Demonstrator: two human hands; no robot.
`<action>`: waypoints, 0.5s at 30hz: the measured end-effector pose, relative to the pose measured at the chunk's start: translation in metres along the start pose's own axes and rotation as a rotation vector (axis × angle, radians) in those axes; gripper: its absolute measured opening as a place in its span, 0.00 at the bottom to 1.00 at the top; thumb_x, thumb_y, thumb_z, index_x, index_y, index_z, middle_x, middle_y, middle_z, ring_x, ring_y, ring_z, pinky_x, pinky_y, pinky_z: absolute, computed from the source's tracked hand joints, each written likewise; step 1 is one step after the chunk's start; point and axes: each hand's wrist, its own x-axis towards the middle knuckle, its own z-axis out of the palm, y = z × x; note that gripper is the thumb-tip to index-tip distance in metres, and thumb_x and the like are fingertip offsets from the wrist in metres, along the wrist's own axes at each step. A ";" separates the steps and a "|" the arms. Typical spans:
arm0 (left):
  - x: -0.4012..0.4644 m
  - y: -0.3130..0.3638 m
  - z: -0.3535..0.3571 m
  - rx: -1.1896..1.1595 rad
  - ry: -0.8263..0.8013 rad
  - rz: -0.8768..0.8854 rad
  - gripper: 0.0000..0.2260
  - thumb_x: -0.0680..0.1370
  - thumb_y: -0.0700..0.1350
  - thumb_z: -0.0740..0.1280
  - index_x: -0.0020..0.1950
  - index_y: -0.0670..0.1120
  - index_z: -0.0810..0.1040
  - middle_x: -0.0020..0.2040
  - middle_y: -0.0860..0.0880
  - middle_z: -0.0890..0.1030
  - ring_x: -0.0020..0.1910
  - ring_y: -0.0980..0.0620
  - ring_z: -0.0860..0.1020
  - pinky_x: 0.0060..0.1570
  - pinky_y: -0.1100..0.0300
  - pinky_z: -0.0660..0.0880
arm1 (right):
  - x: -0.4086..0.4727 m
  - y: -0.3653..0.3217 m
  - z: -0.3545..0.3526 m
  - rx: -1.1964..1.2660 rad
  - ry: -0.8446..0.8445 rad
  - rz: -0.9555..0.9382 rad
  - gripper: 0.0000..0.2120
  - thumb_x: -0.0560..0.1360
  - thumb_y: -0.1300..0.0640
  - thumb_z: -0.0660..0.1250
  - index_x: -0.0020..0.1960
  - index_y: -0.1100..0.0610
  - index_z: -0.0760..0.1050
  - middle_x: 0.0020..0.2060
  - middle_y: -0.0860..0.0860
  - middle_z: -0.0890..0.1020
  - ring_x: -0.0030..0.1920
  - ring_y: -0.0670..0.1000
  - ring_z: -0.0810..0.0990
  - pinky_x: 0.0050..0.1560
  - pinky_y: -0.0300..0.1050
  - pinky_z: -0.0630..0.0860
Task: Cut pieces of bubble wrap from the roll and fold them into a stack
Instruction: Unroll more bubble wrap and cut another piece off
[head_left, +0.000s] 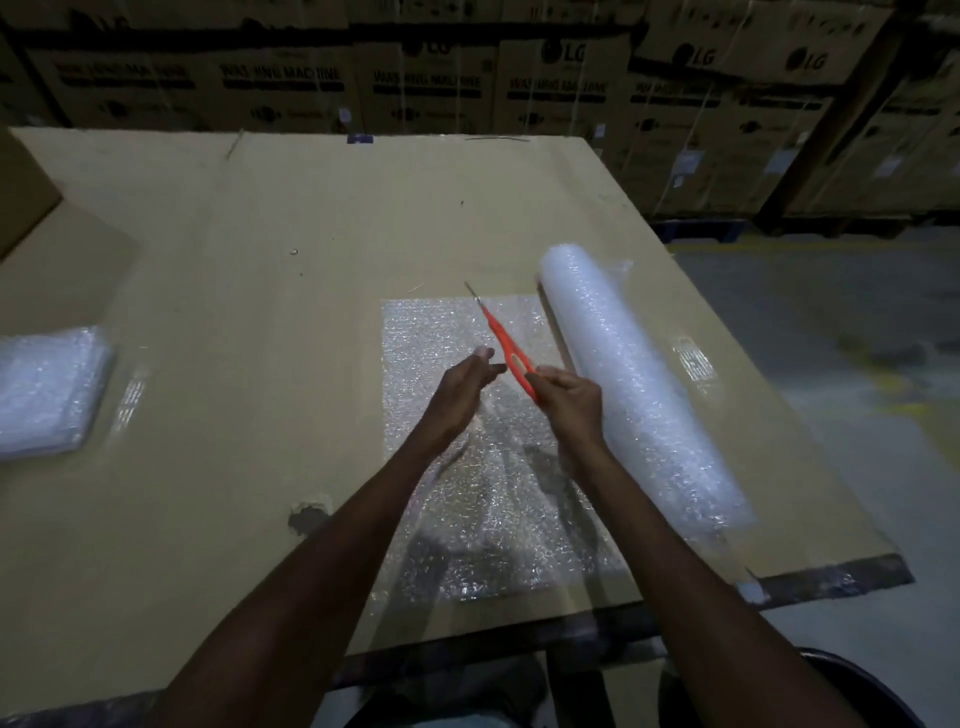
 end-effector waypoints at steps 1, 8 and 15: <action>-0.001 0.002 0.004 -0.074 0.007 -0.039 0.20 0.86 0.54 0.53 0.66 0.43 0.77 0.58 0.48 0.82 0.59 0.53 0.79 0.56 0.56 0.73 | -0.005 0.006 0.001 -0.014 -0.048 0.034 0.08 0.73 0.60 0.77 0.35 0.53 0.84 0.30 0.46 0.82 0.34 0.44 0.78 0.43 0.42 0.75; -0.031 -0.014 0.026 -0.116 0.172 -0.178 0.15 0.80 0.42 0.60 0.48 0.29 0.76 0.39 0.38 0.78 0.37 0.45 0.77 0.43 0.47 0.80 | -0.015 0.022 -0.013 -0.691 -0.228 0.022 0.15 0.65 0.47 0.80 0.38 0.59 0.85 0.29 0.55 0.84 0.29 0.48 0.80 0.36 0.49 0.77; -0.076 -0.010 0.031 -0.199 0.102 -0.069 0.12 0.84 0.43 0.62 0.58 0.38 0.82 0.48 0.43 0.85 0.43 0.50 0.85 0.40 0.57 0.81 | -0.032 0.018 -0.026 -0.215 -0.390 0.324 0.21 0.66 0.69 0.76 0.58 0.66 0.76 0.42 0.64 0.86 0.38 0.62 0.86 0.36 0.54 0.83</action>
